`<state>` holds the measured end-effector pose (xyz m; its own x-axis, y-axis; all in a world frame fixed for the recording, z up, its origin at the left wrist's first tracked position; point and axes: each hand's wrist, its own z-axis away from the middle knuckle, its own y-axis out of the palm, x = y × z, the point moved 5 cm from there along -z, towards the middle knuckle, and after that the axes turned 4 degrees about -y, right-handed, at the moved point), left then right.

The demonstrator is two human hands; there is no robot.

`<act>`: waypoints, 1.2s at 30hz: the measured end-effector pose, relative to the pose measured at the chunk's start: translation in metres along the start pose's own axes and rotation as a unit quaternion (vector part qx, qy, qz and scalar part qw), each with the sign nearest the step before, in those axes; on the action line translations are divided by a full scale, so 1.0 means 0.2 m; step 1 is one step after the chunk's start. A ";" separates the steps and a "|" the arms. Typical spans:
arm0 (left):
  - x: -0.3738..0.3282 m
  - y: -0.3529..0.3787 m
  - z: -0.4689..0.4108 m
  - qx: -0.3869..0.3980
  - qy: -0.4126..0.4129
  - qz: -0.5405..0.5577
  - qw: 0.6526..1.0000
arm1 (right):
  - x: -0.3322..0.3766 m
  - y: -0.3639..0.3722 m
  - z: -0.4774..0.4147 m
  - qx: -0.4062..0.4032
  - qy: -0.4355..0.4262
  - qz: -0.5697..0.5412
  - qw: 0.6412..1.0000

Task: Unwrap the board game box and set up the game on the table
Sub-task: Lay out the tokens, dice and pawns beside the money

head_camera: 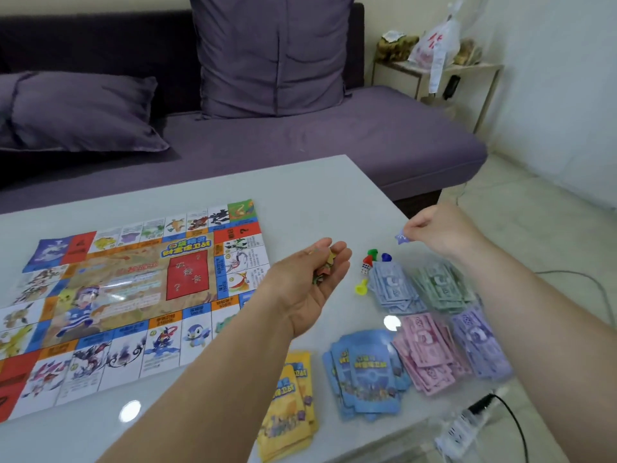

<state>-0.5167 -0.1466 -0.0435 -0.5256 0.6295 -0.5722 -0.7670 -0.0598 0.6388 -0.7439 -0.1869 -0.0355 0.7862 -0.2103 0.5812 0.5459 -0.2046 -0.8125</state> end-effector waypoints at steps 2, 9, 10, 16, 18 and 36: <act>0.00 0.02 -0.06 -0.017 0.001 -0.018 1.000 | -0.04 0.02 -0.04 0.024 0.021 0.043 0.999; 0.04 0.08 -0.21 -0.060 -0.012 -0.064 0.996 | -0.11 0.01 -0.07 0.039 0.046 0.134 0.989; 0.04 0.10 -0.22 -0.064 -0.013 -0.068 0.996 | -0.10 -0.03 -0.08 0.016 0.039 0.119 0.992; 0.10 0.25 -0.30 -0.053 -0.036 -0.091 0.994 | 0.09 -0.11 0.00 0.144 0.002 -0.166 0.976; 0.12 0.31 -0.32 -0.041 -0.045 -0.107 0.992 | 0.11 -0.07 0.02 0.209 0.006 -0.215 0.954; 0.14 0.36 -0.36 -0.002 -0.051 -0.077 0.996 | -0.02 -0.08 -0.06 0.106 0.059 -0.351 0.929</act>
<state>-0.6123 -0.1895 -0.0503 -0.3614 0.7063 -0.6087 -0.8376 0.0409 0.5447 -0.7588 -0.1947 -0.0237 0.1848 -0.2024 0.9617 0.9661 -0.1419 -0.2155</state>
